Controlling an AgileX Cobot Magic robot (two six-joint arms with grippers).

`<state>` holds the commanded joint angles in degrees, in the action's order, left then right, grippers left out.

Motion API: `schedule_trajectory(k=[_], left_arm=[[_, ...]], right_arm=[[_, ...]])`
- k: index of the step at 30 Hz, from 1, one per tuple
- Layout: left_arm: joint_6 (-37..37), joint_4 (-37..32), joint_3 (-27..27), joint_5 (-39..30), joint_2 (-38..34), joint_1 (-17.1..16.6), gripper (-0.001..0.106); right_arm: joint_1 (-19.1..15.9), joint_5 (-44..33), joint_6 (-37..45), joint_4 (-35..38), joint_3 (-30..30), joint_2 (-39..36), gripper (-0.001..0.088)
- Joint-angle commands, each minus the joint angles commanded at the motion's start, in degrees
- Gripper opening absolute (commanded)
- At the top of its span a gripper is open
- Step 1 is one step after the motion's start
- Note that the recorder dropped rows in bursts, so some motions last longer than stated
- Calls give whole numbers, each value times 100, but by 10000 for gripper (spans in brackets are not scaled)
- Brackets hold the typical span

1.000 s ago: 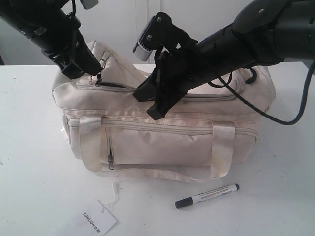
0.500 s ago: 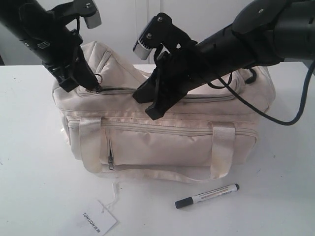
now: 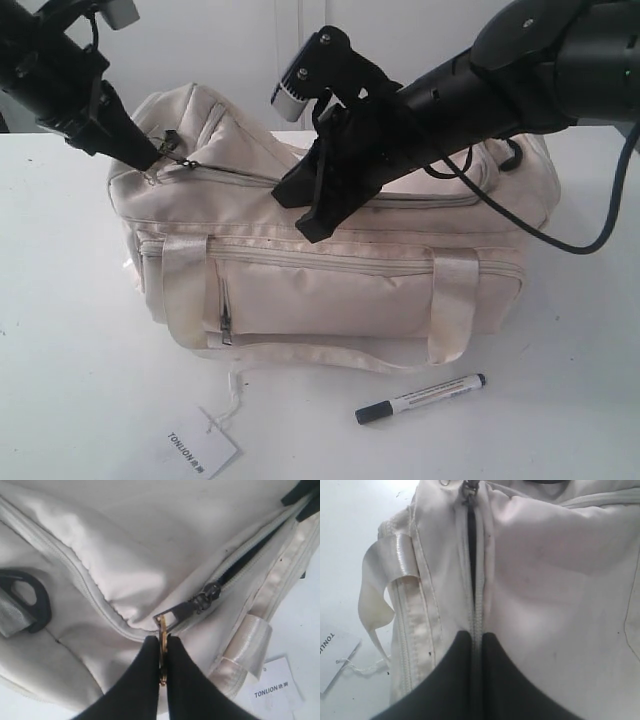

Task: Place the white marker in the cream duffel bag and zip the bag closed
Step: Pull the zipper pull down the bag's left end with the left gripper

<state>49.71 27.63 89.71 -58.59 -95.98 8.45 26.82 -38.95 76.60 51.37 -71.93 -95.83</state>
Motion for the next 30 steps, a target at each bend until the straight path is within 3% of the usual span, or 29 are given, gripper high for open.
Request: schedule_trajectory(k=[18, 25, 30], left_arm=[[0, -1191, 0, 261, 0, -44, 0], [0, -1294, 0, 503, 0, -44, 0], [-22, -995, 0, 320, 0, -44, 0]], right_arm=[[0, 296, 42, -245, 0, 260, 0], [0, 137, 42, -339, 0, 271, 0], [0, 78, 42, -339, 0, 192, 0]])
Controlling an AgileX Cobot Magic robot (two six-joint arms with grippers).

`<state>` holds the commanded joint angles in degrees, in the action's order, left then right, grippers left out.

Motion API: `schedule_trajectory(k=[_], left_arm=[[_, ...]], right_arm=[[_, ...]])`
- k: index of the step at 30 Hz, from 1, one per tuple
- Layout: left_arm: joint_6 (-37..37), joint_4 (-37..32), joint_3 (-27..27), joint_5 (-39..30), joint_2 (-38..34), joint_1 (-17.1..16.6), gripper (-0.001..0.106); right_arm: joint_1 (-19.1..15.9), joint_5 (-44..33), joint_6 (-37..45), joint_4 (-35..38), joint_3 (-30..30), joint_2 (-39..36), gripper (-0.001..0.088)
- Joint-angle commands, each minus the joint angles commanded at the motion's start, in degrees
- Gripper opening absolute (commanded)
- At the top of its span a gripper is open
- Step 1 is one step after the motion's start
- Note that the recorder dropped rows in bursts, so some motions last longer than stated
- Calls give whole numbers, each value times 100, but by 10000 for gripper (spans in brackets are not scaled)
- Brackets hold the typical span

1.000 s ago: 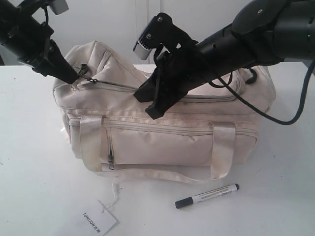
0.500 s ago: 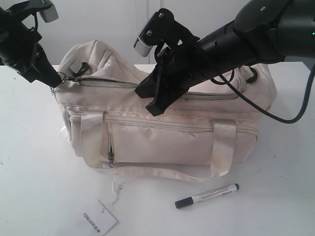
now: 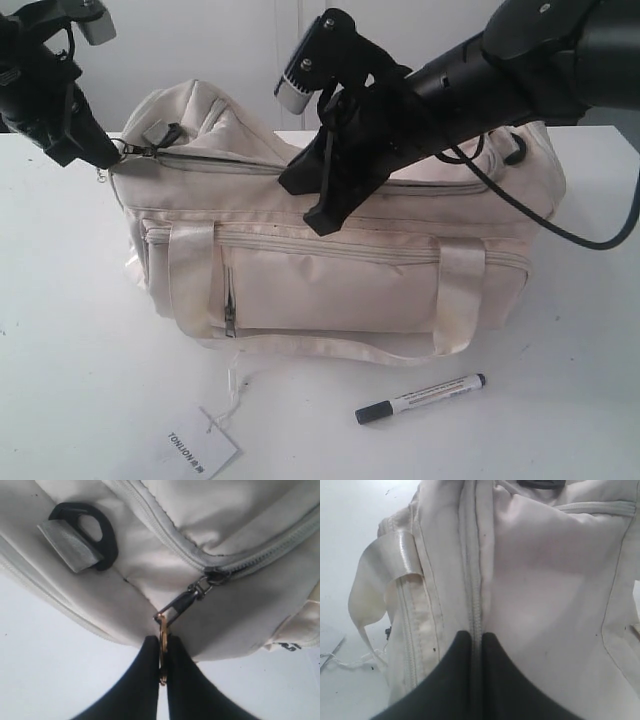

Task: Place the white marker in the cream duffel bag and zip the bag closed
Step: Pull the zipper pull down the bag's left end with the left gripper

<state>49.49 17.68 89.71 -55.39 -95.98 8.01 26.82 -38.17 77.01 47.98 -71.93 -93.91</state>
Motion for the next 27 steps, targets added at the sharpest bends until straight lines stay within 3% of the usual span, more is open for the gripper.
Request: schedule_trajectory(k=[6, 10, 18, 22, 27], left_arm=[[0, 178, 0, -270, 0, 0, 0], [56, 207, 0, -451, 0, 0, 0], [89, 350, 0, -475, 0, 0, 6], [89, 441, 0, -487, 0, 0, 155], [89, 450, 0, -487, 0, 0, 447]], right_arm=[[0, -81, 23, -476, 0, -104, 29], [0, -214, 23, -922, 0, -104, 109], [0, -253, -278, -886, 0, -104, 326], [0, -253, -580, -886, 0, -104, 412], [0, -298, -683, -668, 0, -91, 420]])
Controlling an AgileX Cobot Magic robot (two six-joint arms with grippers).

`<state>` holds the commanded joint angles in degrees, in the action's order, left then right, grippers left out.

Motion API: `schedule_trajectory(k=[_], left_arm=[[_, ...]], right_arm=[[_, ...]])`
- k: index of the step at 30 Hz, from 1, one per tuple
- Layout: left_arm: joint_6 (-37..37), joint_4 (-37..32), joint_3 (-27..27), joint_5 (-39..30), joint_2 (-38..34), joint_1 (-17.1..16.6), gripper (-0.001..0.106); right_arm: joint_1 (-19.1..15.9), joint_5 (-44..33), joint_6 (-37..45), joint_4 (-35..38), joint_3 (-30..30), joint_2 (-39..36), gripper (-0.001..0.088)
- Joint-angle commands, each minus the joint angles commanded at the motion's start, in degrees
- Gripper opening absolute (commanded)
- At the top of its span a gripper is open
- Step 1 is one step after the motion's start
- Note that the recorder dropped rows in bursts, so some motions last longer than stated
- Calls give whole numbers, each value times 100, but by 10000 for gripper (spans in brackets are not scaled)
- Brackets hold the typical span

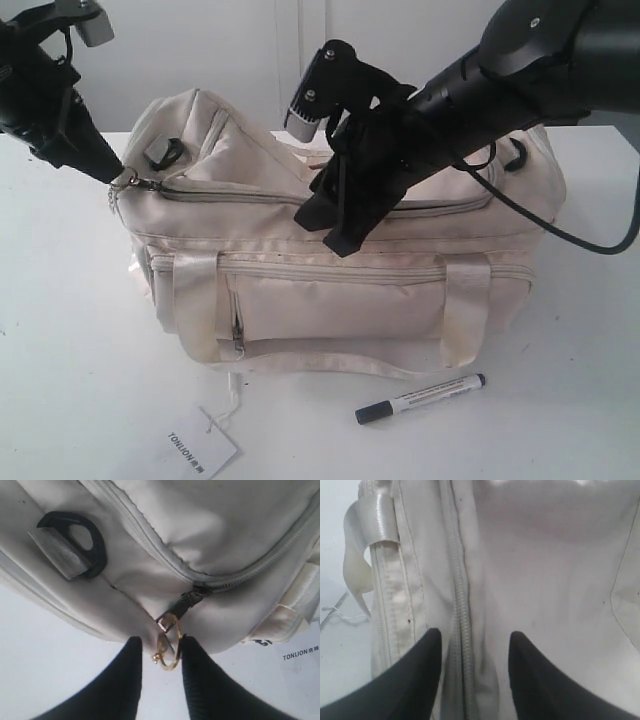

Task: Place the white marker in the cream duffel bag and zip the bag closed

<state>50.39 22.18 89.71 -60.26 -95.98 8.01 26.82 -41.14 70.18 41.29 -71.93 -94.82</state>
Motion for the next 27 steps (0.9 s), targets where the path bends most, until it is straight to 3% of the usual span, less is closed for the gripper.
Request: schedule_trajectory(k=[3, 10, 17, 22, 27], left_arm=[[-154, 0, 0, 10, 0, 0, 520], [-1426, 0, 76, -451, 399, 0, 525], [-2461, 46, 14, -971, 530, 0, 525], [-2685, 223, -532, -904, 590, 0, 525], [-2770, 289, -1521, -200, 923, 0, 525]], right_arm=[[0, 0, 0, 476, 0, 46, 427], [0, 66, -1174, 523, -24, 435, 434], [0, 42, -1589, 487, -98, 671, 434], [0, -13, -1968, 240, -98, 685, 434], [0, -56, -2221, -49, -98, 685, 434]])
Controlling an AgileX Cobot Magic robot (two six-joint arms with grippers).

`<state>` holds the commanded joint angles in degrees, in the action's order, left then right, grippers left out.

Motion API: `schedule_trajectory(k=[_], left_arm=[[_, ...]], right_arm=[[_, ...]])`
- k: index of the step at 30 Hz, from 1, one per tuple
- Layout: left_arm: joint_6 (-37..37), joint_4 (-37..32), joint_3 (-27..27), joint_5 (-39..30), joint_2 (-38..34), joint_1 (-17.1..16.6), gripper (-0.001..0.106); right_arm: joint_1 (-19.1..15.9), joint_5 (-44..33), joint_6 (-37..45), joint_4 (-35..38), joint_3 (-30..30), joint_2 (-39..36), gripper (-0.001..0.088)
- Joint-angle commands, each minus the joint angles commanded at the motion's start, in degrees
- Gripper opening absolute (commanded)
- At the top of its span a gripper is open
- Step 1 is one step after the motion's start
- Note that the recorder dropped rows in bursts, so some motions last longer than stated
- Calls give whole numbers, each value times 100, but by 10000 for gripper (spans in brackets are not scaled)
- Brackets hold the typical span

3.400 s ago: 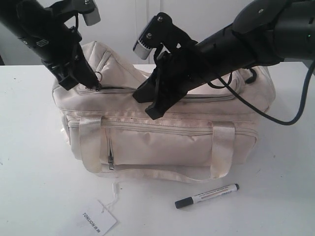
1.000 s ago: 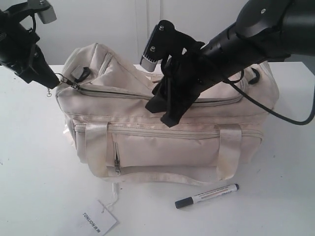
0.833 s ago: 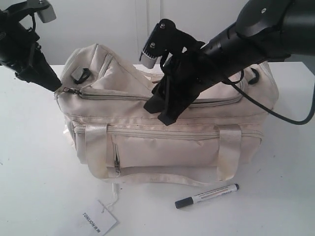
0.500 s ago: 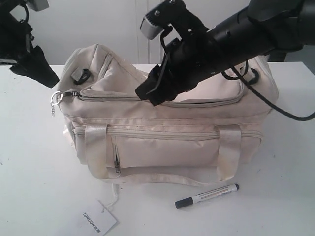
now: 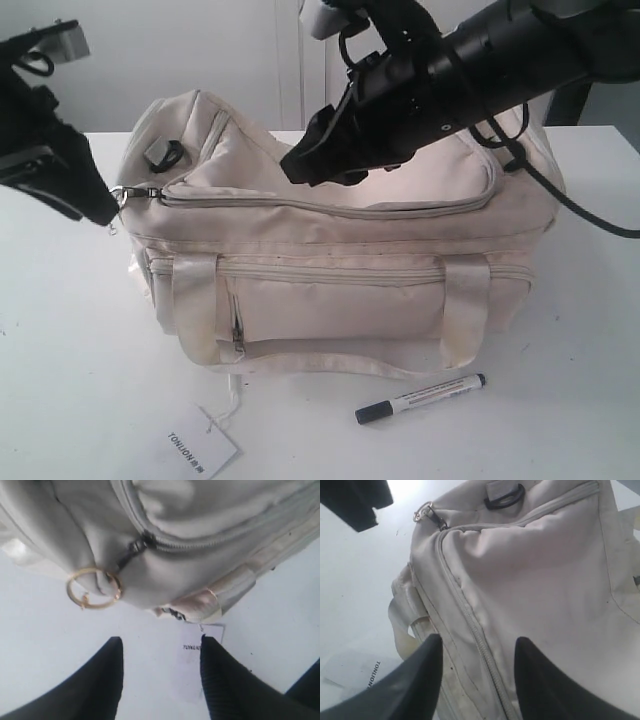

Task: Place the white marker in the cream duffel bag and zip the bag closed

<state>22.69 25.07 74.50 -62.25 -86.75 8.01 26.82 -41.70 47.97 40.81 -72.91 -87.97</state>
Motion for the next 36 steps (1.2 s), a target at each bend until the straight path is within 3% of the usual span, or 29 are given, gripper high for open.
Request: schedule_trajectory(k=[7, 10, 15, 26, 33, 36], left_arm=[[-142, 639, -1159, 1071, 487, 0, 525], [-142, 1281, -1452, 1427, 540, 0, 525], [-151, 1745, -1787, 1903, 540, 0, 525], [-151, 2399, -1980, 2426, 509, 11, 526], [42, 2410, -1980, 2273, 249, 11, 766], [147, 2449, -1995, 2073, 237, 19, 784]], right_arm=[[0, 55, -21, 0, 0, -10, 434], [0, 207, -35, 10, -14, -32, 434], [0, 195, -365, 10, -251, -168, 434], [11, 55, -365, 33, -611, -474, 434], [11, 67, -365, 49, -644, -564, 434], [11, 107, -365, 49, -644, -563, 434]])
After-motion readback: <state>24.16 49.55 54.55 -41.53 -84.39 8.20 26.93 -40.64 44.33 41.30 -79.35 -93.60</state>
